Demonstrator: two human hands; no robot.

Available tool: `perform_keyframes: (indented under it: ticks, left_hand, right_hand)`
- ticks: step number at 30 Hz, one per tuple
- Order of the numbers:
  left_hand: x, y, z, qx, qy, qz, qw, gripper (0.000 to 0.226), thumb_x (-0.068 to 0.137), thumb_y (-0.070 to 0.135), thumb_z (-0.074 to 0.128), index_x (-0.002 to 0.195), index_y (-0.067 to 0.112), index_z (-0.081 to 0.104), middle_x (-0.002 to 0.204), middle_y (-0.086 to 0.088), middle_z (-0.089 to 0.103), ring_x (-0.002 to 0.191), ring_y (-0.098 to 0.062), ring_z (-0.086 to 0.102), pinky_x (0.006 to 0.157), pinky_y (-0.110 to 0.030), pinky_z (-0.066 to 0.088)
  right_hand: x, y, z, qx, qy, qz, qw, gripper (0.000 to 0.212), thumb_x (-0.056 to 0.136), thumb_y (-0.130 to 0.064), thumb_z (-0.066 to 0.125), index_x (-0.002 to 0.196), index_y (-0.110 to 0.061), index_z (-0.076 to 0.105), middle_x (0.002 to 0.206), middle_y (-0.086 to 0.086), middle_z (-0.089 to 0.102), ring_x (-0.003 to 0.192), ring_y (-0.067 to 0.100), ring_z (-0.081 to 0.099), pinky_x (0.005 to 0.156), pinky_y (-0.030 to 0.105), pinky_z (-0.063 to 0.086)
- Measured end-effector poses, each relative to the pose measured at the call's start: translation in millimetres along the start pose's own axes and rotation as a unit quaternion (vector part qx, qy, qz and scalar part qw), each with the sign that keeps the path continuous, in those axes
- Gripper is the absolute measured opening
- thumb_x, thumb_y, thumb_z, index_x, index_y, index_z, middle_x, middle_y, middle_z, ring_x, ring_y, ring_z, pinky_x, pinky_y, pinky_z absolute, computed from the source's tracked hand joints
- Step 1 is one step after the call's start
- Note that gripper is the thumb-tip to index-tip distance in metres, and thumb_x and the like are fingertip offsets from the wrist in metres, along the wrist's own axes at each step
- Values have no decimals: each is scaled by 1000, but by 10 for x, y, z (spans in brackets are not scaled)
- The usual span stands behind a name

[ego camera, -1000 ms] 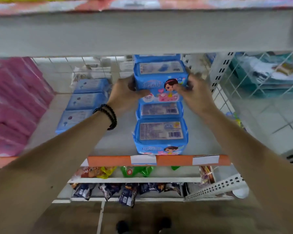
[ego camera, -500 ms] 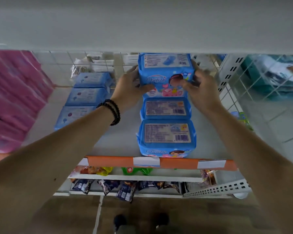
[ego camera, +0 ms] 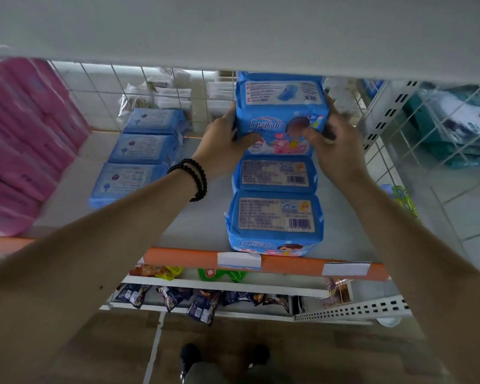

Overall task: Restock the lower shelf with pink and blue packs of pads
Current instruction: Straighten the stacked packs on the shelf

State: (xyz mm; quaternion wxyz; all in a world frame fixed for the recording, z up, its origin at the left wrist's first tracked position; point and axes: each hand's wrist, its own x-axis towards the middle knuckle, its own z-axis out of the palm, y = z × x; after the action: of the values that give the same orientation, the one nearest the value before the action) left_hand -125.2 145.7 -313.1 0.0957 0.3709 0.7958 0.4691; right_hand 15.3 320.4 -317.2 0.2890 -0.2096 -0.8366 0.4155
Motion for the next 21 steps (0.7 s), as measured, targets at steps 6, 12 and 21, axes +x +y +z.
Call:
perform_keyframes:
  ticks: [6, 12, 21]
  left_hand:
    - [-41, 7, 33, 2, 8, -2, 1000, 47, 91, 20, 72, 134, 18, 52, 114, 14, 65, 111, -8, 64, 97, -29, 54]
    - [-32, 24, 60, 3, 22, -13, 1000, 48, 88, 20, 75, 131, 20, 54, 109, 15, 64, 108, -8, 64, 95, -25, 53]
    - [3, 6, 91, 38, 34, -9, 999, 45, 91, 21, 73, 132, 18, 54, 106, 14, 63, 102, -8, 61, 86, -18, 48]
  right_hand:
    - [-85, -16, 13, -20, 5, 13, 1000, 37, 98, -25, 62, 133, -17, 57, 114, -12, 67, 101, -5, 63, 78, 13, 52]
    - [-108, -42, 1, -30, -5, 18, 999, 34, 99, -23, 60, 132, -17, 57, 110, -13, 65, 103, 1, 62, 74, 5, 44]
    - [-28, 51, 3, -41, -3, 9, 999, 31, 98, -22, 61, 127, -9, 62, 108, -10, 63, 99, 4, 59, 73, 4, 43]
